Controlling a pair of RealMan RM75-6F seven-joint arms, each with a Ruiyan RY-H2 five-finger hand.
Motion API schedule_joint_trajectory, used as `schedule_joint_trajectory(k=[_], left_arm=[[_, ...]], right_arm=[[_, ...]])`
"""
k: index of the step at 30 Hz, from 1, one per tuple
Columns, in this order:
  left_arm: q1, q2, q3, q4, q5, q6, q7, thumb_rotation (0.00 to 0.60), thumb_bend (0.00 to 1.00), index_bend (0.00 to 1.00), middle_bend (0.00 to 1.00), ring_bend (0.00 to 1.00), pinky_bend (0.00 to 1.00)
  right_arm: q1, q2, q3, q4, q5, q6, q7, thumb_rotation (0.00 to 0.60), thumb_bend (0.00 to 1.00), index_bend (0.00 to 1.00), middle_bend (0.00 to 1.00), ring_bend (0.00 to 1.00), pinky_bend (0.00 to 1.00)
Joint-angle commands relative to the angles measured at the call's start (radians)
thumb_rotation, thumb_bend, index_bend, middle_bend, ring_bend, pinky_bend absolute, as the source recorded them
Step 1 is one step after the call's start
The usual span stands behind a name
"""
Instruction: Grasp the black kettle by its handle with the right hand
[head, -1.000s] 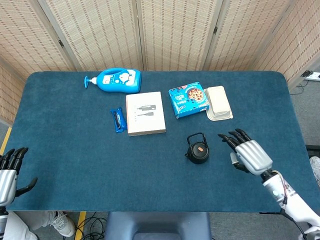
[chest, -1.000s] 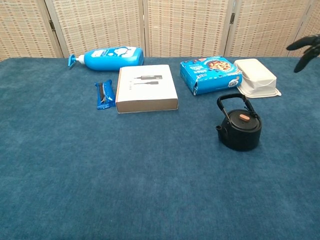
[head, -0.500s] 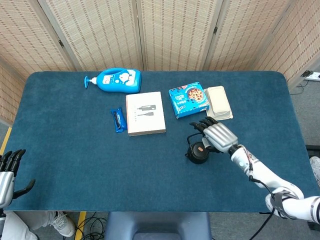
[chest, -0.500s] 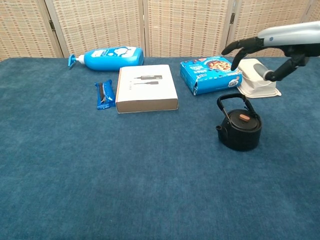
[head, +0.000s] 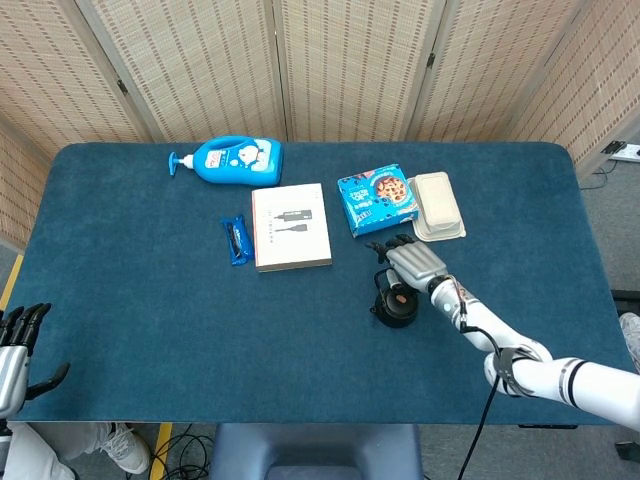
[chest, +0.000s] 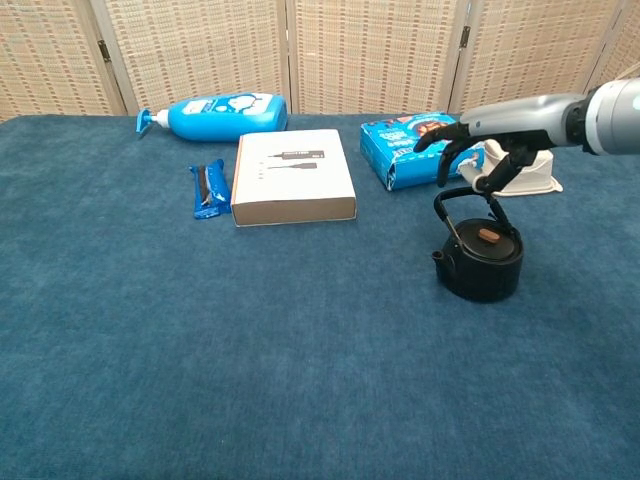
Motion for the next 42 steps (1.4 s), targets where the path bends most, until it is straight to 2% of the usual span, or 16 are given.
schedule_joint_trajectory(k=[1, 10, 18, 25, 34, 37, 42], left_arm=[[-0.002, -0.002, -0.001, 0.001, 0.0, -0.003, 0.002, 0.6, 0.26, 0.12, 0.14, 0.1, 0.17], [-0.005, -0.008, 0.001, 0.002, 0.004, -0.011, 0.001, 0.6, 0.26, 0.12, 0.13, 0.1, 0.17], [-0.005, -0.005, 0.006, -0.001, 0.002, -0.021, -0.012, 0.6, 0.26, 0.12, 0.13, 0.1, 0.17], [-0.005, 0.001, 0.007, -0.005, 0.005, -0.024, -0.025, 0.6, 0.26, 0.13, 0.12, 0.1, 0.17], [-0.003, -0.001, 0.005, 0.013, 0.018, -0.015, -0.078, 0.6, 0.26, 0.14, 0.12, 0.1, 0.17], [-0.002, -0.001, 0.008, 0.014, 0.022, -0.014, -0.089, 0.6, 0.26, 0.14, 0.12, 0.1, 0.17], [0.003, -0.002, 0.01, 0.018, 0.023, -0.009, -0.099, 0.6, 0.26, 0.14, 0.12, 0.1, 0.17]], right_arm=[[0.012, -0.015, -0.014, 0.016, 0.018, -0.008, 0.0, 0.6, 0.7, 0.09, 0.29, 0.13, 0.0], [0.019, -0.026, -0.03, 0.025, 0.03, -0.005, 0.03, 0.6, 0.72, 0.13, 0.33, 0.14, 0.0], [-0.004, 0.026, -0.023, -0.037, -0.005, 0.017, 0.082, 0.6, 0.72, 0.15, 0.36, 0.16, 0.0], [-0.032, 0.099, -0.03, -0.145, -0.065, 0.073, 0.082, 0.6, 0.71, 0.15, 0.36, 0.17, 0.0], [-0.112, 0.19, -0.094, -0.31, -0.196, 0.217, -0.01, 0.6, 0.69, 0.15, 0.36, 0.19, 0.0], [-0.146, 0.207, -0.12, -0.35, -0.234, 0.263, -0.037, 0.6, 0.64, 0.15, 0.35, 0.19, 0.0], [-0.206, 0.202, -0.162, -0.374, -0.29, 0.348, -0.097, 0.6, 0.43, 0.15, 0.27, 0.21, 0.0]])
